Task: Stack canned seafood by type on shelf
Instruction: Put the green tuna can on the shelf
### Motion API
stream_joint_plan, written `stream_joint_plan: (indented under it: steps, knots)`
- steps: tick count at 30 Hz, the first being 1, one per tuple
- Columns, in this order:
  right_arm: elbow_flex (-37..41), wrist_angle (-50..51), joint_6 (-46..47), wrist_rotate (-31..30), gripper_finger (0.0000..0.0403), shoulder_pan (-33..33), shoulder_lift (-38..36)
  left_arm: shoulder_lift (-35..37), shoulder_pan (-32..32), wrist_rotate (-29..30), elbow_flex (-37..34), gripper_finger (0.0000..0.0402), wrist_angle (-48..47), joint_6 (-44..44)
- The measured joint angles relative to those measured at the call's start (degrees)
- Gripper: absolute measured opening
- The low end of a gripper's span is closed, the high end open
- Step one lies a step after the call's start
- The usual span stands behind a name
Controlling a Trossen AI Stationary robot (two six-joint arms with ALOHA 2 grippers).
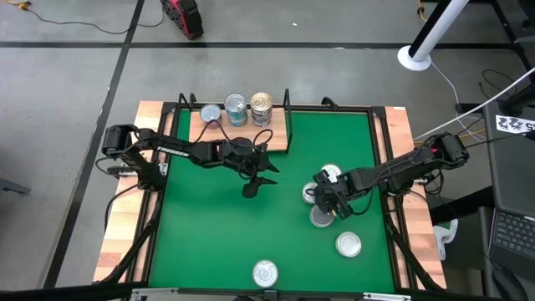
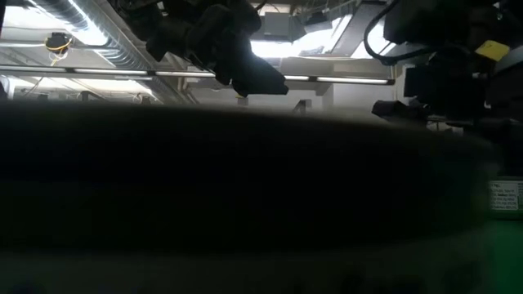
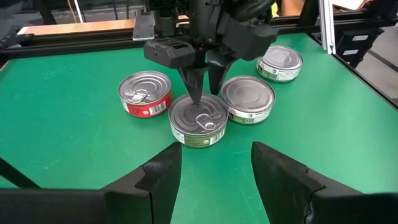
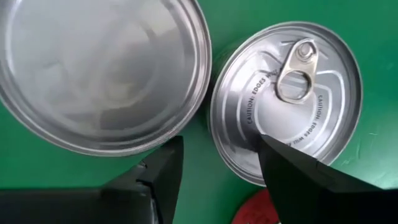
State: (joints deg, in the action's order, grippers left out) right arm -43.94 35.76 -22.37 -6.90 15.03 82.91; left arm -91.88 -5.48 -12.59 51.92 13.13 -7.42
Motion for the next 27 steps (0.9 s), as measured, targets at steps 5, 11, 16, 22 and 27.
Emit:
stream_joint_plan:
  steps: [5, 11, 16, 22, 27]
  knots:
    - [0.54, -0.87, -0.30, -0.70, 0.0160, 0.00, -0.07, 0.00, -0.02, -0.01, 0.00, 0.0189, 0.00, 0.04]
    - [0.63, -3.58, -0.30, -0.22, 0.0076, -0.04, -0.07, 0.00, -0.02, -0.01, 0.00, 0.0189, -0.02, 0.01]
    - [0.68, -6.24, -0.35, 0.02, 0.0011, 0.00, -0.04, 0.00, -0.02, 0.01, 0.00, 0.0189, 0.00, 0.02]
    - [0.72, -8.75, -0.26, 0.00, 0.0011, 0.00, -0.02, 0.00, 0.04, -0.01, 0.00, 0.0189, 0.00, 0.04]
    - [0.72, -10.46, -0.24, 0.00, 0.0004, -0.02, 0.00, 0.00, 0.24, -0.01, 0.00, 0.0189, 0.00, 0.07]
